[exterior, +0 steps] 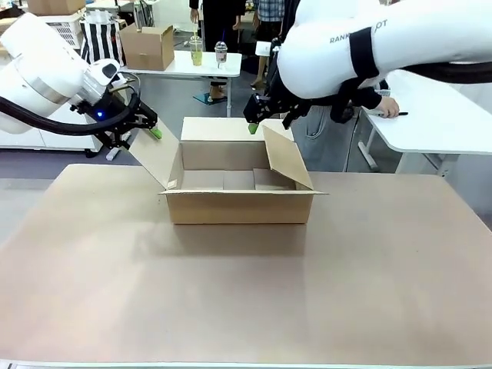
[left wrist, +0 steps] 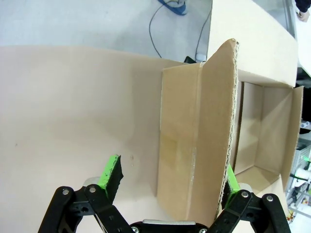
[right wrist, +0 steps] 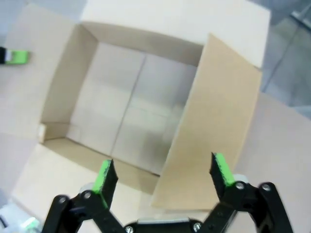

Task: Pack the gift set into the box.
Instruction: Place both hands on the side flaps of the Package Box and spread them outward.

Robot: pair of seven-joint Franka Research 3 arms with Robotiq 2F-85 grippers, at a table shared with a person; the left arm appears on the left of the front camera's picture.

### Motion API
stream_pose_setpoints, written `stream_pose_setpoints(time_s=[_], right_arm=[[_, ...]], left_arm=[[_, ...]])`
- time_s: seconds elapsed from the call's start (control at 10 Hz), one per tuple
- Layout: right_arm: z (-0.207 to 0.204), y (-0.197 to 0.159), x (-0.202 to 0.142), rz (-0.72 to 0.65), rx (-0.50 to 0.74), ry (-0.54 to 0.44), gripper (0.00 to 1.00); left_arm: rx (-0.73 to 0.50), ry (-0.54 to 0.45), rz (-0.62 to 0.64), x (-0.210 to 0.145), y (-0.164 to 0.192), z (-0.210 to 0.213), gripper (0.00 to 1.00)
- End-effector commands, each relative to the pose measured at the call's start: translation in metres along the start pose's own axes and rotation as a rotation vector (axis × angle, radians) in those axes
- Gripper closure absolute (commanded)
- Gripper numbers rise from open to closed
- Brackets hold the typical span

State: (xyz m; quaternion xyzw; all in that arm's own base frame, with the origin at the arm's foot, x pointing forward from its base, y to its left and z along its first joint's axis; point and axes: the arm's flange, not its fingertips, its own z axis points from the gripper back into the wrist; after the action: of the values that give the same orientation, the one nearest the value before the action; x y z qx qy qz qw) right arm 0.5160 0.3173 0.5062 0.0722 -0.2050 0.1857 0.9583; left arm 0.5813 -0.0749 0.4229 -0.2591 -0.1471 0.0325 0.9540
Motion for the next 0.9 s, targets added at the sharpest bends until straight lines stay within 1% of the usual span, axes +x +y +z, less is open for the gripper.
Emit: stream_pose_setpoints(time_s=[0.0,0.1,0.2,0.3,0.4,0.6,0.8], right_arm=[[-0.015,0.018,0.035,-0.003,-0.068,0.072,0.00],[-0.025,0.019,0.041,0.012,-0.116,0.109,0.00],[-0.038,0.020,0.046,0.016,-0.172,0.171,0.00],[-0.052,0.022,0.052,0.004,-0.231,0.199,0.00],[-0.067,0.025,0.054,-0.009,-0.333,0.220,0.00],[-0.087,0.025,0.044,-0.048,-0.447,0.297,0.00],[-0.087,0.020,0.033,-0.077,-0.488,0.318,0.00]], left_arm=[[0.009,-0.008,0.003,-0.001,0.000,0.002,0.00],[0.009,-0.008,0.003,-0.001,0.000,0.002,0.00],[0.009,-0.008,0.003,-0.001,0.000,0.002,0.00],[0.009,-0.008,0.003,-0.001,0.000,0.002,0.00],[0.009,-0.008,0.003,-0.001,0.000,0.002,0.00],[0.009,-0.008,0.003,-0.001,0.000,0.002,0.00],[0.009,-0.008,0.003,-0.001,0.000,0.002,0.00]])
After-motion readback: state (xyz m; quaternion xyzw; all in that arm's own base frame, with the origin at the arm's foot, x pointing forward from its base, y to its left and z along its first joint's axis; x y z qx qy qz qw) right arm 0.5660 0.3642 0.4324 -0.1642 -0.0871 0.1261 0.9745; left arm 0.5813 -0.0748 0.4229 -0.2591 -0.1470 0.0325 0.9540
